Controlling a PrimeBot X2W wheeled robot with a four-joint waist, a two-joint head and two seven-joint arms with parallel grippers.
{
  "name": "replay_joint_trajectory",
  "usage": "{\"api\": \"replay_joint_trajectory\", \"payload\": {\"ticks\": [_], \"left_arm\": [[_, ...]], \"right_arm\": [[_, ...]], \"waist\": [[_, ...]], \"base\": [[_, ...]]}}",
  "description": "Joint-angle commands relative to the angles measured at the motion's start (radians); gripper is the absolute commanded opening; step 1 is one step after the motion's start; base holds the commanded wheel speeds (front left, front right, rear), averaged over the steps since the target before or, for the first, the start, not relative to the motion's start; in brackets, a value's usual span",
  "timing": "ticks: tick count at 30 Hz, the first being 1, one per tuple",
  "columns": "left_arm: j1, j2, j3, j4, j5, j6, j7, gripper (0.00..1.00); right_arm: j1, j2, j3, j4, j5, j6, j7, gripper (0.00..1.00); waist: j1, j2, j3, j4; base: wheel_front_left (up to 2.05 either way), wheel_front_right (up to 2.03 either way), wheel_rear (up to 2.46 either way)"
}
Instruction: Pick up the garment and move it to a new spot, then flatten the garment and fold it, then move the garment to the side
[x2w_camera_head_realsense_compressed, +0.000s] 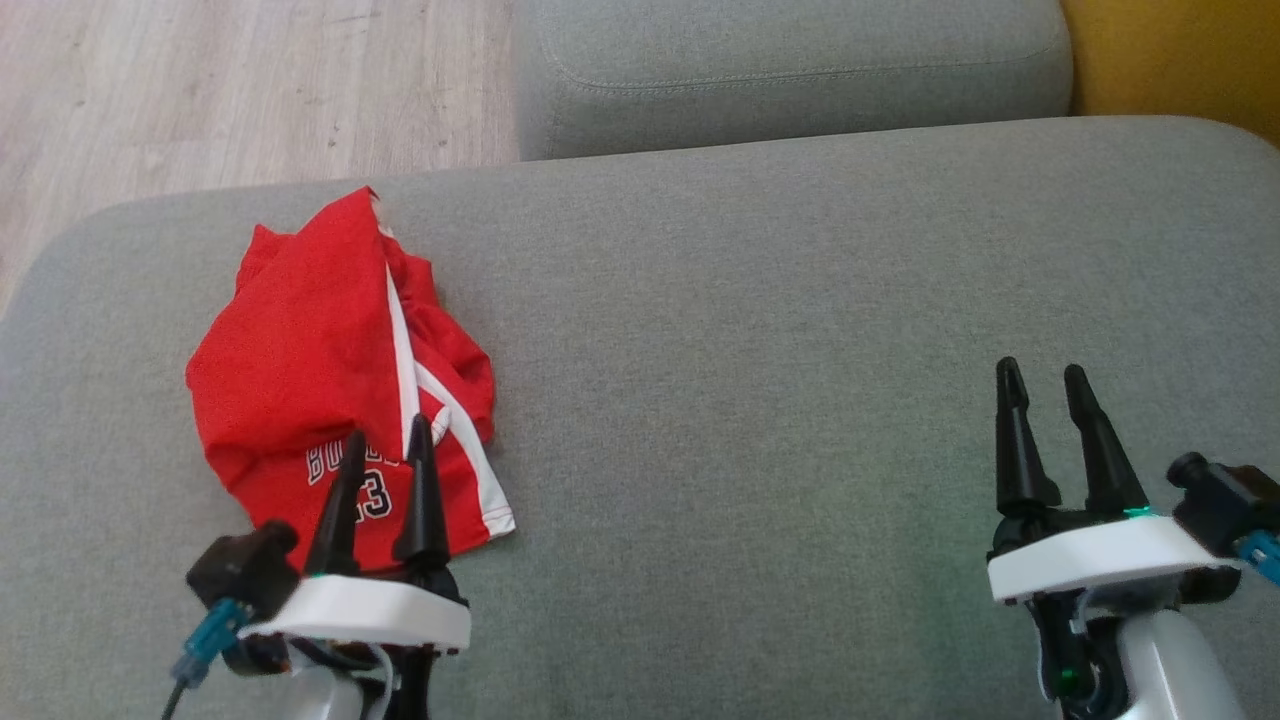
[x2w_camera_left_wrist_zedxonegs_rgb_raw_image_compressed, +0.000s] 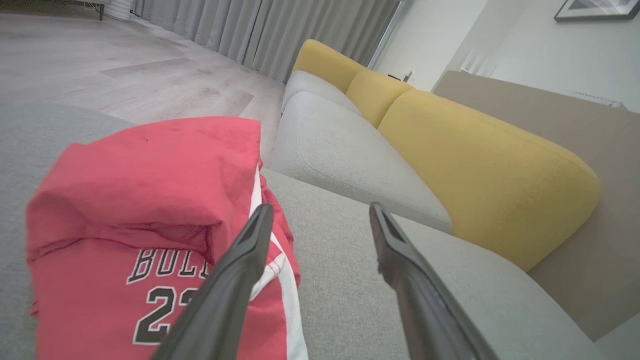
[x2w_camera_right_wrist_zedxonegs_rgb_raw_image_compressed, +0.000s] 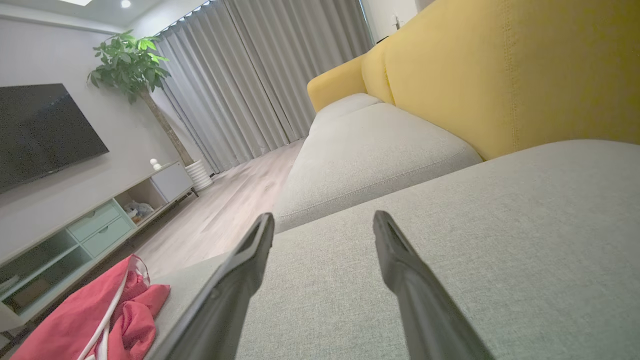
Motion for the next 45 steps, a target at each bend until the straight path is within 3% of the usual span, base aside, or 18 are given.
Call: {"api": "replay_joint_trajectory", "payload": {"ticks": [1,14,35,42,45], "left_arm": [[-0.055,0.016,0.008,-0.034,0.034,0.007,-0.015,1.00],[-0.085,0.048,-0.072,0.013,0.182,0.088,-0.054,1.00],[-0.102,0.081,-0.148,-0.027,0.402,0.126,-0.112,1.00],[-0.123,0.116,-0.222,0.006,0.550,0.166,-0.133,1.00],[-0.121,0.097,-0.216,-0.002,0.534,0.182,-0.142,1.00]], "right_arm": [[-0.043,-0.008,0.020,-0.044,-0.036,0.002,-0.016,1.00],[-0.041,-0.009,0.050,-0.057,-0.235,0.002,-0.055,1.00],[-0.052,-0.010,0.085,-0.103,-0.546,0.002,-0.114,1.00],[-0.050,-0.011,0.091,-0.110,-0.653,0.002,-0.134,1.00],[-0.049,-0.011,0.086,-0.107,-0.643,0.002,-0.143,1.00]], "waist": [[-0.0001,0.0000,0.000,0.000],[-0.0001,0.0000,-0.002,-0.005],[-0.0001,0.0000,-0.001,-0.005],[-0.0001,0.0000,-0.002,-0.004],[-0.0001,0.0000,0.000,-0.003]], "base": [[0.00,0.00,0.00],[0.00,0.00,0.00],[0.00,0.00,0.00],[0.00,0.00,0.00],[0.00,0.00,0.00]]}}
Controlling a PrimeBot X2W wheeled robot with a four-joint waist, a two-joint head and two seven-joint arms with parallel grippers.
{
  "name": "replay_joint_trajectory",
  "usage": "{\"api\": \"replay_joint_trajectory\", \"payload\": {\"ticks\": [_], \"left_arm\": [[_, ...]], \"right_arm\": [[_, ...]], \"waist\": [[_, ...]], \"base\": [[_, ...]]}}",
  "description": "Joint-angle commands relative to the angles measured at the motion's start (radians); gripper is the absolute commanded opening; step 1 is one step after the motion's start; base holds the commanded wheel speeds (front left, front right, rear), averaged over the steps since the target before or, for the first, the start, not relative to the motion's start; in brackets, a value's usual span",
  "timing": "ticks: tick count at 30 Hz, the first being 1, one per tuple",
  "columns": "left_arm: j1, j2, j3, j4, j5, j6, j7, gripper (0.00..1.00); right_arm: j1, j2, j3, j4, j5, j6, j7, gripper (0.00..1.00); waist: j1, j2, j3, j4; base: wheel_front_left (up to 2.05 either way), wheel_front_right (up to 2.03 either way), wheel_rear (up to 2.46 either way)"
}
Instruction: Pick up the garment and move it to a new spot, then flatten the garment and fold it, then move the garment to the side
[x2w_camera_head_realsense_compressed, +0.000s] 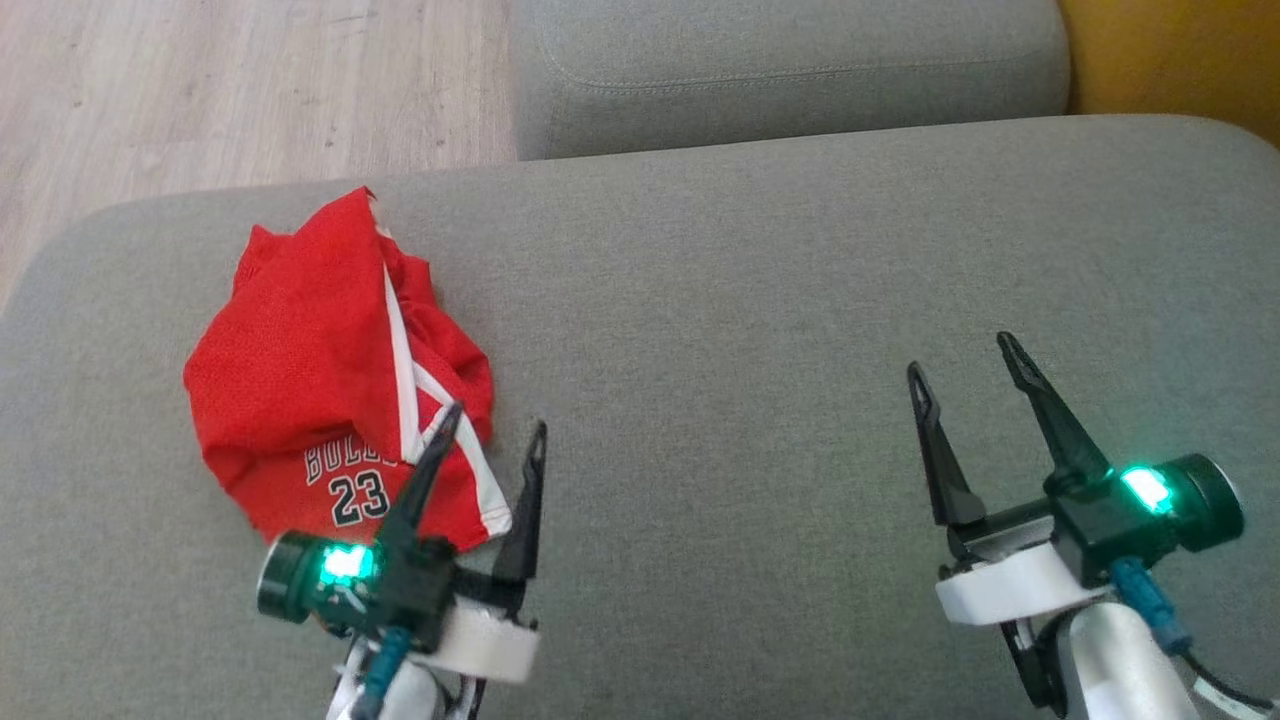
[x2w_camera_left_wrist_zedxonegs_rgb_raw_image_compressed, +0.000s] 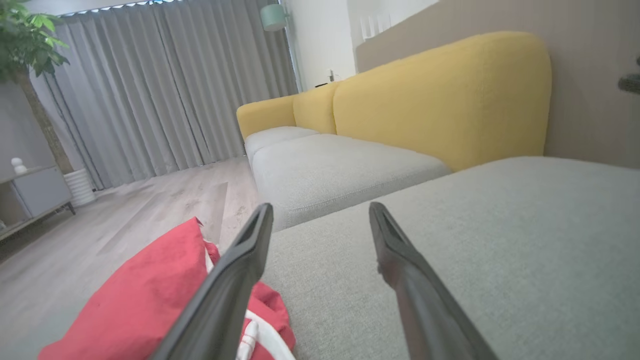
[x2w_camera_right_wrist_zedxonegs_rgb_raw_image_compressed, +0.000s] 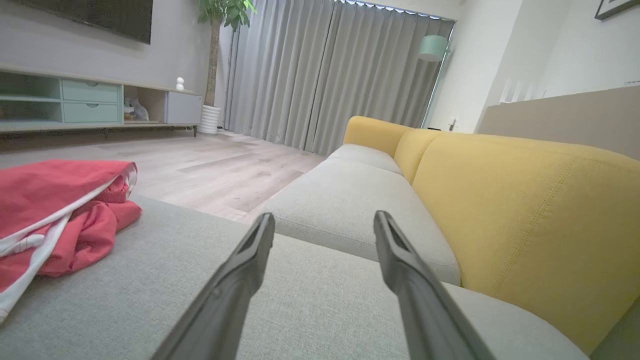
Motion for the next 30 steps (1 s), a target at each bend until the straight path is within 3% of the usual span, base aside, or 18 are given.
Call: {"api": "replay_joint_trajectory", "payload": {"ticks": [1,7,15,23,30], "left_arm": [[-0.048,-0.008,0.043,-0.046,-0.012,0.008,-0.015,1.00],[-0.005,-0.066,0.160,-0.071,-0.140,-0.056,-0.024,1.00],[0.035,-0.100,0.232,-0.018,-0.175,-0.127,-0.024,1.00],[0.040,-0.112,0.267,0.012,-0.178,-0.153,-0.024,1.00],[0.052,-0.114,0.287,0.016,-0.162,-0.154,-0.024,1.00]], "right_arm": [[-0.049,-0.008,0.020,-0.038,0.004,0.002,-0.016,1.00],[-0.033,-0.008,-0.019,0.010,0.217,0.002,-0.024,1.00],[-0.011,-0.008,-0.006,0.090,0.461,0.002,-0.024,1.00],[-0.015,-0.008,0.013,0.103,0.459,0.002,-0.024,1.00],[-0.007,-0.008,0.034,0.109,0.453,0.002,-0.024,1.00]], "waist": [[0.0000,0.0000,0.002,0.001],[0.0000,0.0000,0.003,0.007],[0.0000,0.0000,-0.009,-0.001],[0.0000,0.0000,-0.021,-0.002],[0.0000,0.0000,-0.048,0.046]], "base": [[0.00,0.00,0.00],[0.00,0.00,0.00],[0.00,0.00,0.00],[0.00,0.00,0.00],[0.00,0.00,0.00]]}}
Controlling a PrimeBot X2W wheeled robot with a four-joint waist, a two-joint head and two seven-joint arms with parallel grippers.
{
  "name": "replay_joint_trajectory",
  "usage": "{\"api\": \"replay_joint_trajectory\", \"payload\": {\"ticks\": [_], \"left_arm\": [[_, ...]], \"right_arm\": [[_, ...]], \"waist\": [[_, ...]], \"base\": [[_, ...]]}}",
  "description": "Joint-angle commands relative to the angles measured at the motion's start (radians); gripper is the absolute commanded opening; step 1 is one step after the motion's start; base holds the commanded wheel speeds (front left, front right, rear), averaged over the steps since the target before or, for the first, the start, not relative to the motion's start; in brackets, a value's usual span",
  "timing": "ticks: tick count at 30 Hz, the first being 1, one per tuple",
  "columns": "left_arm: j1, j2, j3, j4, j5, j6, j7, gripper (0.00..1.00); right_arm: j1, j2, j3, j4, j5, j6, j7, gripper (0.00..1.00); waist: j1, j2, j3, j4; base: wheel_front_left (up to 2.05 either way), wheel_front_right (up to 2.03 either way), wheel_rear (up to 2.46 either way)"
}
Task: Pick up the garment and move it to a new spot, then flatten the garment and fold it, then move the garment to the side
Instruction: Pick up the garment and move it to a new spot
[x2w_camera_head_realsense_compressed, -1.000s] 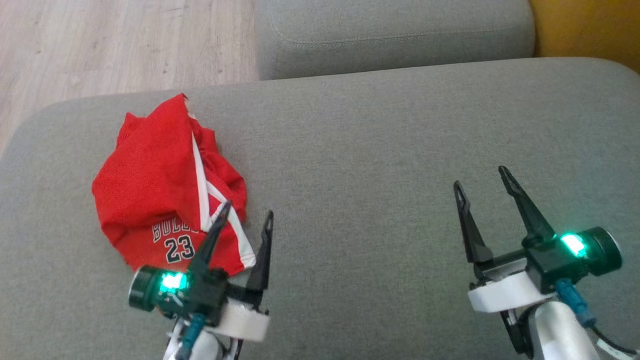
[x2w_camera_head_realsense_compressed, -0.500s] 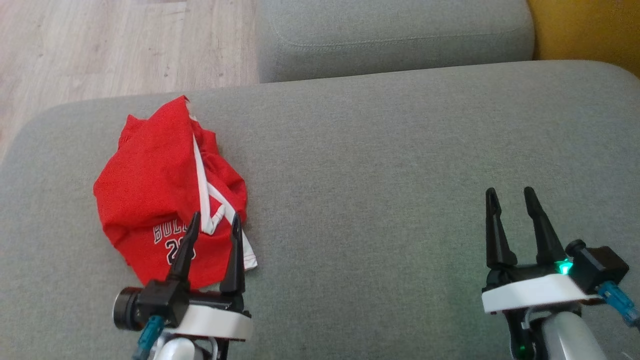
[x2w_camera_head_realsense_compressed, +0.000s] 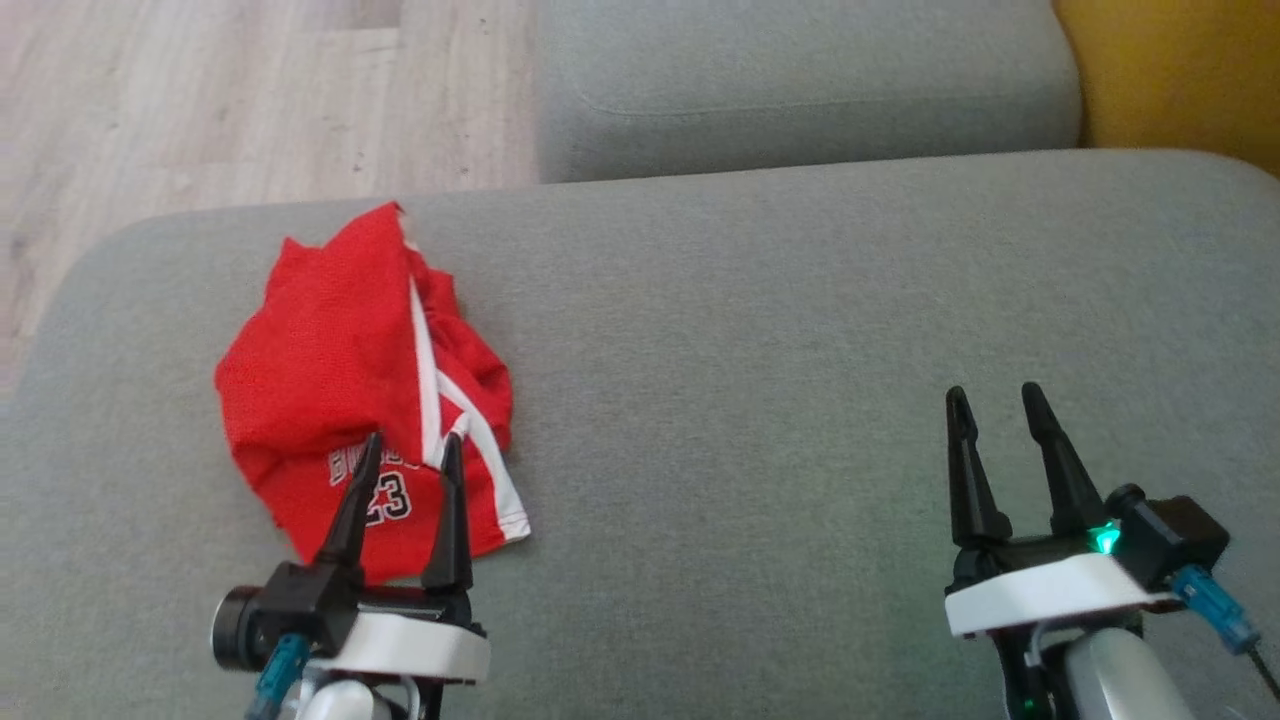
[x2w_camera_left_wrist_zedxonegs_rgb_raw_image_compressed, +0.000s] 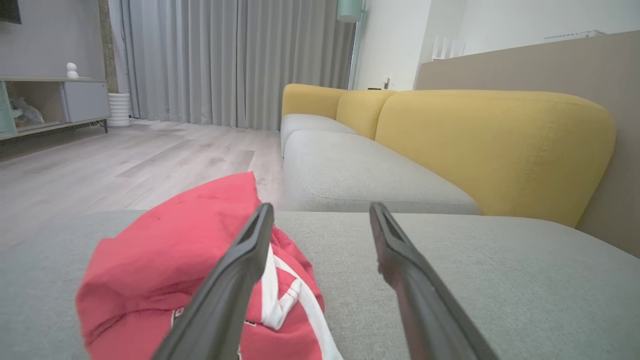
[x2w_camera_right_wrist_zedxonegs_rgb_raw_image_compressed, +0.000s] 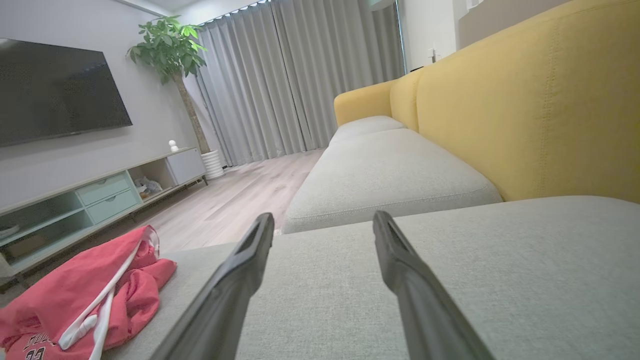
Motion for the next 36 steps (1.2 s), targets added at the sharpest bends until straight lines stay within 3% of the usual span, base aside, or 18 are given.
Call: {"api": "replay_joint_trajectory", "payload": {"ticks": [1,24,32,36], "left_arm": [[-0.013,-0.001,0.046,-0.026,0.009,0.000,-0.010,1.00],[0.033,-0.001,0.144,-0.037,0.037,-0.016,-0.010,1.00],[0.021,-0.001,0.168,-0.045,0.049,-0.024,-0.010,1.00],[-0.041,0.006,0.138,-0.025,0.085,-0.054,-0.010,1.00]], "right_arm": [[-0.015,-0.008,0.036,-0.025,-0.009,0.002,-0.011,1.00],[0.021,-0.008,0.177,-0.024,-0.007,0.002,-0.011,1.00],[0.012,-0.008,0.193,-0.028,-0.012,0.002,-0.011,1.00],[-0.010,-0.008,0.178,-0.033,-0.026,0.002,-0.011,1.00]], "waist": [[0.0000,0.0000,-0.016,0.033],[0.0000,0.0000,-0.041,0.312],[0.0000,0.0000,-0.008,0.322],[0.0000,0.0000,0.044,0.308]], "base": [[0.00,0.00,0.00],[0.00,0.00,0.00],[0.00,0.00,0.00],[0.00,0.00,0.00]]}}
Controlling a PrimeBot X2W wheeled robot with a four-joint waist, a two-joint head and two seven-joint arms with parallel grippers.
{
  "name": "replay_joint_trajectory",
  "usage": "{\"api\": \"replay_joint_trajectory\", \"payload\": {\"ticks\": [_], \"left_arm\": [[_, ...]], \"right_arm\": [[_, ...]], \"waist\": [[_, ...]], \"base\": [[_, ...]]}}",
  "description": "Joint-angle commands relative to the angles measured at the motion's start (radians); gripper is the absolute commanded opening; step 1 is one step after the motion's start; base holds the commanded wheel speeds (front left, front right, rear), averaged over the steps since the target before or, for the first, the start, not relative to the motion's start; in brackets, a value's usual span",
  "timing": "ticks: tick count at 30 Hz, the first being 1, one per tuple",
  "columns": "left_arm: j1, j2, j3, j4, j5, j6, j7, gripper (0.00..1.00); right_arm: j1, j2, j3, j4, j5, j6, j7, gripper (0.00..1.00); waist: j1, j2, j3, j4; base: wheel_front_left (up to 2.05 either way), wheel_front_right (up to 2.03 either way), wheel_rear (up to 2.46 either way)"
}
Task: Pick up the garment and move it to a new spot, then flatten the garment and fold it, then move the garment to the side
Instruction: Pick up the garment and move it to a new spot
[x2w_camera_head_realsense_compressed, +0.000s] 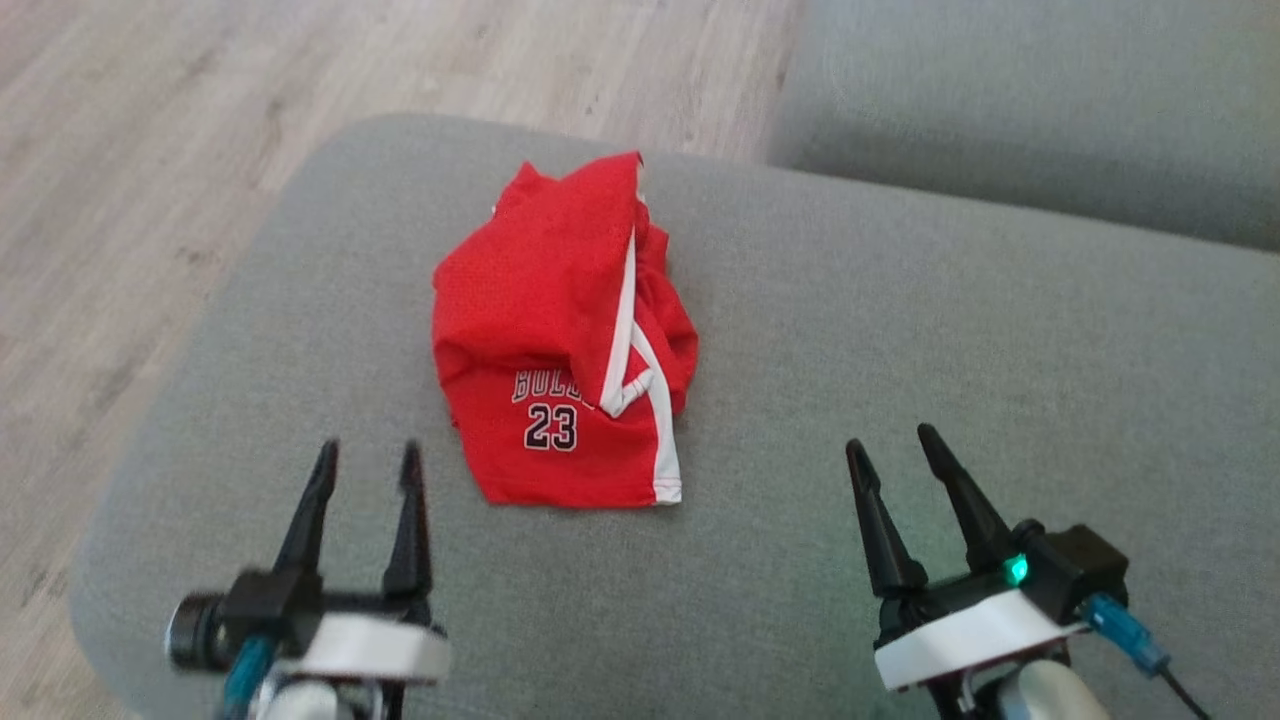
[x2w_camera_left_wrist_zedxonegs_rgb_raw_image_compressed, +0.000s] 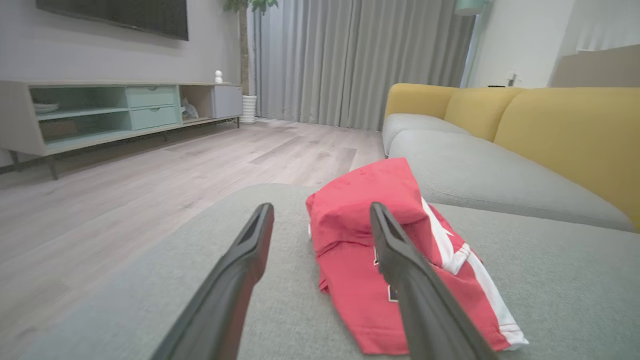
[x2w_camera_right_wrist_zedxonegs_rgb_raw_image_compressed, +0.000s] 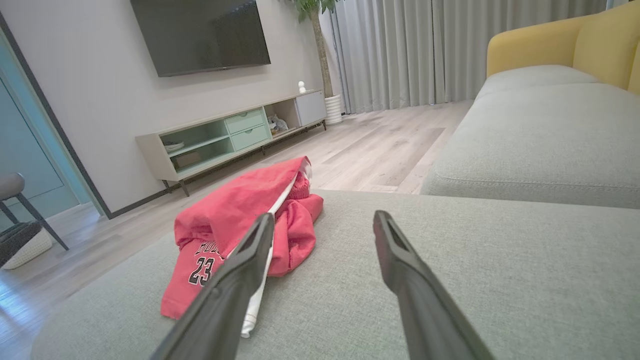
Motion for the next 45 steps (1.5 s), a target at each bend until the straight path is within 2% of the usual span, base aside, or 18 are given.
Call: {"api": "replay_joint_trajectory", "payload": {"ticks": [1,3,8,18,23,27,28,29,37,41,45], "left_arm": [[-0.099,0.005,0.018,-0.015,0.005,-0.009,-0.010,1.00],[-0.160,0.014,0.001,0.025,-0.003,-0.028,0.000,1.00],[-0.339,0.077,-0.094,0.106,0.014,-0.059,0.111,1.00],[-0.588,0.184,-0.287,0.229,-0.012,-0.067,0.334,1.00],[-0.657,0.208,-0.288,0.325,-0.004,-0.046,0.404,1.00],[-0.677,0.201,-0.292,0.389,-0.008,-0.039,0.424,1.00],[-0.679,0.198,-0.295,0.399,-0.012,-0.041,0.423,0.38],[-0.683,0.194,-0.299,0.408,-0.018,-0.044,0.403,0.00],[-0.665,0.174,-0.242,0.344,-0.086,-0.026,0.241,0.00],[-0.636,0.177,-0.211,0.223,-0.126,-0.031,0.151,0.00],[-0.576,0.168,-0.172,0.058,-0.173,-0.013,0.094,0.00]], "right_arm": [[-0.058,-0.007,0.015,-0.038,-0.013,0.002,-0.011,1.00],[-0.072,-0.007,0.012,-0.040,-0.023,0.002,-0.011,1.00],[-0.113,-0.007,0.007,-0.046,-0.038,0.002,-0.011,1.00],[-0.170,-0.007,0.006,-0.052,-0.048,0.002,-0.011,1.00],[-0.192,-0.007,0.013,-0.054,-0.045,0.002,-0.011,1.00],[-0.198,-0.007,0.011,-0.057,-0.045,0.002,-0.011,1.00],[-0.198,-0.007,0.010,-0.057,-0.045,0.002,-0.011,1.00],[-0.198,-0.007,0.008,-0.055,-0.044,0.002,-0.011,1.00],[-0.183,-0.007,0.005,-0.043,-0.030,0.002,-0.011,1.00],[-0.165,-0.007,-0.001,-0.034,-0.019,0.002,-0.011,1.00],[-0.147,-0.007,-0.008,-0.029,0.002,0.002,-0.011,1.00]], "waist": [[0.0001,0.0000,0.039,-0.014],[0.0001,0.0000,0.071,-0.025],[0.0001,0.0000,0.145,-0.058],[0.0001,0.0000,0.237,-0.115],[0.0001,0.0000,0.262,-0.138],[0.0001,0.0000,0.272,-0.148],[0.0001,0.0000,0.272,-0.149],[0.0001,0.0000,0.270,-0.151],[0.0001,0.0000,0.212,-0.156],[0.0001,0.0000,0.164,-0.155],[0.0001,0.0000,0.119,-0.163]], "base": [[0.00,0.00,0.00],[0.00,0.00,0.00],[0.00,0.00,0.00],[0.00,0.00,0.00],[0.00,0.00,0.00],[0.00,0.00,0.00],[0.00,0.00,0.00],[0.00,0.00,0.00],[0.00,0.00,0.00],[0.00,0.00,0.00],[0.00,0.00,0.00]]}}
